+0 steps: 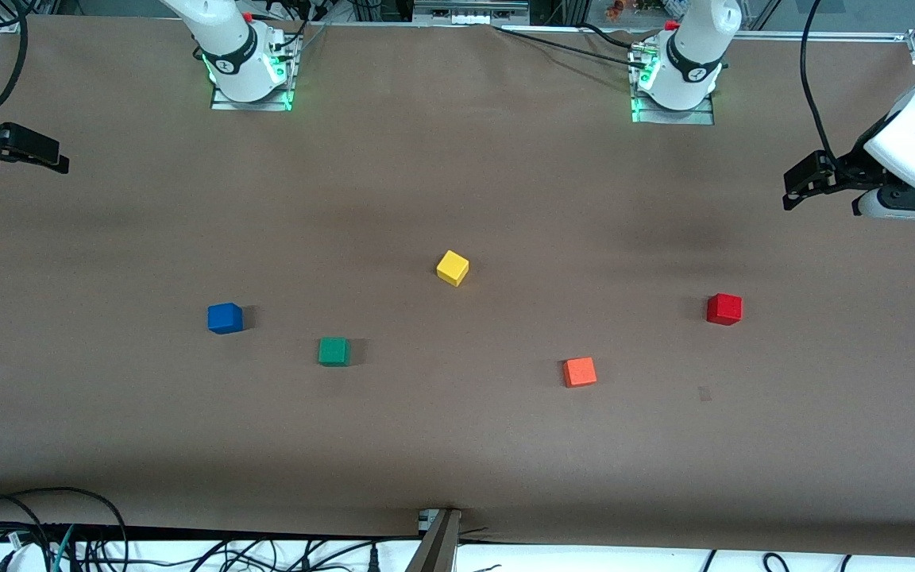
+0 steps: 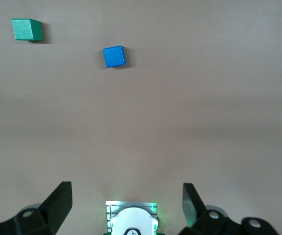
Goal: Pass red block to right arm, stack on blue
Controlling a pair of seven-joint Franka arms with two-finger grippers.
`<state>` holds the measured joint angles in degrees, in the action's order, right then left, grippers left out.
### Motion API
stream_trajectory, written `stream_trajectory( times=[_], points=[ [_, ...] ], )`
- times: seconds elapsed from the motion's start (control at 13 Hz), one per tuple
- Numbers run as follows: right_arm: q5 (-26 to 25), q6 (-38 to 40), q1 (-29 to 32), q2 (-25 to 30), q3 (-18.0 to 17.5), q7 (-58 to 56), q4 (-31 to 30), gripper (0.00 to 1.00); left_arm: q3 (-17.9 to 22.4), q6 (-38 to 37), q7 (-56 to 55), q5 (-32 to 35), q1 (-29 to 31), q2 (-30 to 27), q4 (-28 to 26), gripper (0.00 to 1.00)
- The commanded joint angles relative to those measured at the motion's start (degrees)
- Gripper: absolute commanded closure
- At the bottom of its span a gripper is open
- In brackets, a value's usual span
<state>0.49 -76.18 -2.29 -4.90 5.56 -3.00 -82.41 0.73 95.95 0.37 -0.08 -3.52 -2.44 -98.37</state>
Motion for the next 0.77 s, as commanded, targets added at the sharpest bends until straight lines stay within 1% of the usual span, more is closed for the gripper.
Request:
stream_trajectory(
  times=[0.0,0.69],
  points=[
    [0.47,0.07,0.44,-0.11,-0.03,-0.78,0.59,0.00,0.50,-1.46,0.42,-0.63,-0.43,0.86,1.78,0.00],
    [0.47,-0.02,0.27,-0.11,-0.11,-0.43,0.59,0.00,0.50,-2.61,0.85,-0.63,-0.43,1.65,1.61,0.00]
  ],
)
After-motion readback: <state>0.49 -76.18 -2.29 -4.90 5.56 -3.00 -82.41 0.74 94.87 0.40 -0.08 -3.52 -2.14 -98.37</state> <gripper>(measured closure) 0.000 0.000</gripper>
